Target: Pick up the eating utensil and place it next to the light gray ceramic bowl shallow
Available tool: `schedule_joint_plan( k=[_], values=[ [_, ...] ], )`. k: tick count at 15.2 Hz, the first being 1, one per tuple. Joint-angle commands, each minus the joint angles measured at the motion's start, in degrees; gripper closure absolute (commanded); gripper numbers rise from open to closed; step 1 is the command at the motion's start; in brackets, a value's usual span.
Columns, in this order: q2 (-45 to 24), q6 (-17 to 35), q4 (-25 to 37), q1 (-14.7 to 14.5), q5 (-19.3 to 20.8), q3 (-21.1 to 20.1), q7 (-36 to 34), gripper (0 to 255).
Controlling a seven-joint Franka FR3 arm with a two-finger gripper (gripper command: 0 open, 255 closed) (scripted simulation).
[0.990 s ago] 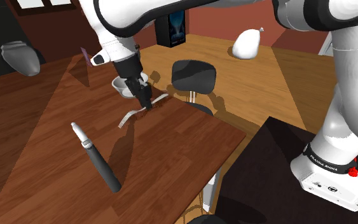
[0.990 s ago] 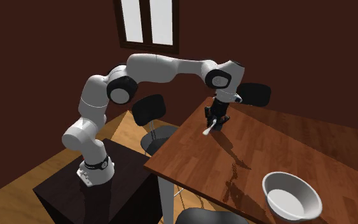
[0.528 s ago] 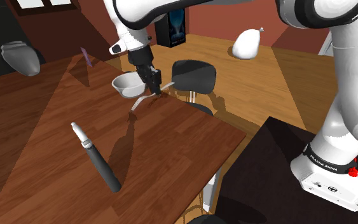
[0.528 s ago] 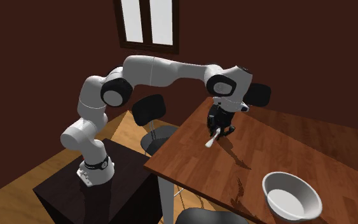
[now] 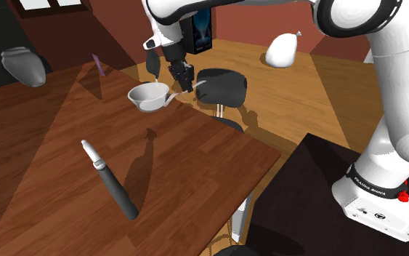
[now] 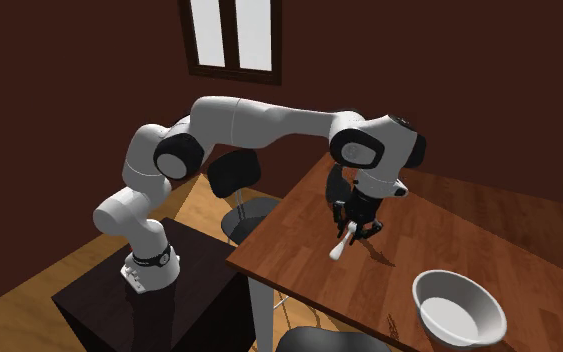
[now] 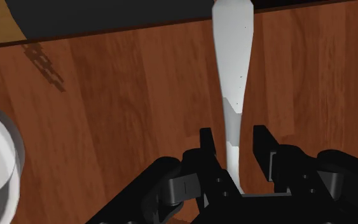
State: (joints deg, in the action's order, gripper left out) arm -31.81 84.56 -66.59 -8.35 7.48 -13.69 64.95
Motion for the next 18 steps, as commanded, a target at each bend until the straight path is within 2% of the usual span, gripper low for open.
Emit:
schedule_joint_plan(
  k=[1,18],
  values=[
    [-0.75,0.79,-0.02,0.87,0.23,0.40,1.28,255],
    [-1.88,13.22,-11.41,1.61,0.60,0.66,0.60,255]
  ],
)
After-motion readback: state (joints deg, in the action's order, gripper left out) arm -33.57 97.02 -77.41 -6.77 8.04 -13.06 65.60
